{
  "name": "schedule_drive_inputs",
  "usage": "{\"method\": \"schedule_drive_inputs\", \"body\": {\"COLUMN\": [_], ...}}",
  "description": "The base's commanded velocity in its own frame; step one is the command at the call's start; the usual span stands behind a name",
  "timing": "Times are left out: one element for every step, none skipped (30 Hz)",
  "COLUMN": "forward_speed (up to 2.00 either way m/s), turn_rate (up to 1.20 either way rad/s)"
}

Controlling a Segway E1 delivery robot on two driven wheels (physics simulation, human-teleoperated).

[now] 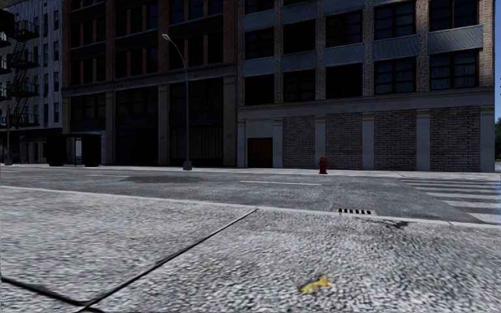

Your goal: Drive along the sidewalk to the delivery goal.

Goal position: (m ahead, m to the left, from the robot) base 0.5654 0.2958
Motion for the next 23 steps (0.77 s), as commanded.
{"method": "schedule_drive_inputs", "body": {"forward_speed": [0.00,0.00,0.00,0.00,0.00,0.00,0.00,0.00,0.00,0.00,0.00,0.00,0.00,0.00,0.00,0.00,0.00,0.00,0.00,0.00,0.00,0.00,0.00], "turn_rate": [0.00,0.00,0.00,0.00,0.00,0.00,0.00,0.00,0.00,0.00,0.00,0.00,0.00,0.00,0.00,0.00,0.00,0.00,0.00,0.00,0.00,0.00,0.00]}}
